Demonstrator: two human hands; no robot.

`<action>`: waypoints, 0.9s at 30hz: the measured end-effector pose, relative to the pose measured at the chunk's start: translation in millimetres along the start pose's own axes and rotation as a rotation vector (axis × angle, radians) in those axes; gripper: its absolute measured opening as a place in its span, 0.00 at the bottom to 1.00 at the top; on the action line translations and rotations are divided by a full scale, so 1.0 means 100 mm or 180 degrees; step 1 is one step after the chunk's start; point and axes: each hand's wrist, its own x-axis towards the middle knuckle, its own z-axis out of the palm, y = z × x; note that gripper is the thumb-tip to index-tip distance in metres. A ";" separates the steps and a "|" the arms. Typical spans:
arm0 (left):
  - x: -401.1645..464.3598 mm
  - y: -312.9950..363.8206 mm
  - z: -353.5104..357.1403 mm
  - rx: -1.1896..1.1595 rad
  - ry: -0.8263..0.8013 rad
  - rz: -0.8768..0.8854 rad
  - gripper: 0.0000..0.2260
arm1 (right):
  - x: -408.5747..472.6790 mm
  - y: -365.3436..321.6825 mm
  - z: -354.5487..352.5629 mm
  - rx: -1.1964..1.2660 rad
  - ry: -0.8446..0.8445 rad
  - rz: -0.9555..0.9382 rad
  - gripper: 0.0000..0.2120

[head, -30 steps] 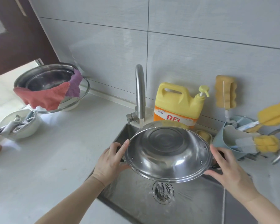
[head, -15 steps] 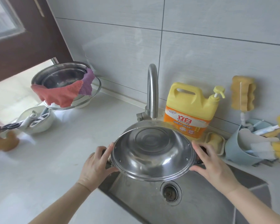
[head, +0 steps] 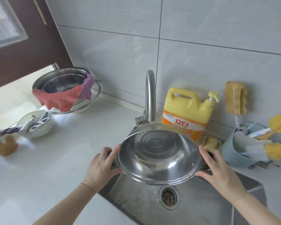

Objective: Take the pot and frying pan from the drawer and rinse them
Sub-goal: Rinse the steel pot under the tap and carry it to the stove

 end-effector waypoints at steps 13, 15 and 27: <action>0.47 0.68 0.00 0.0091 0.1000 0.1004 0.31 | -0.60 0.16 -0.68 -0.0314 0.1053 0.0312 0.32; 0.52 0.70 -0.07 0.0123 0.1143 0.1114 0.35 | -0.61 0.16 -0.74 -0.0466 0.1259 0.0309 0.31; 0.69 0.73 -0.48 0.0137 0.1853 0.1360 0.45 | -0.34 -0.18 -1.21 -0.1523 0.1971 -0.0298 0.21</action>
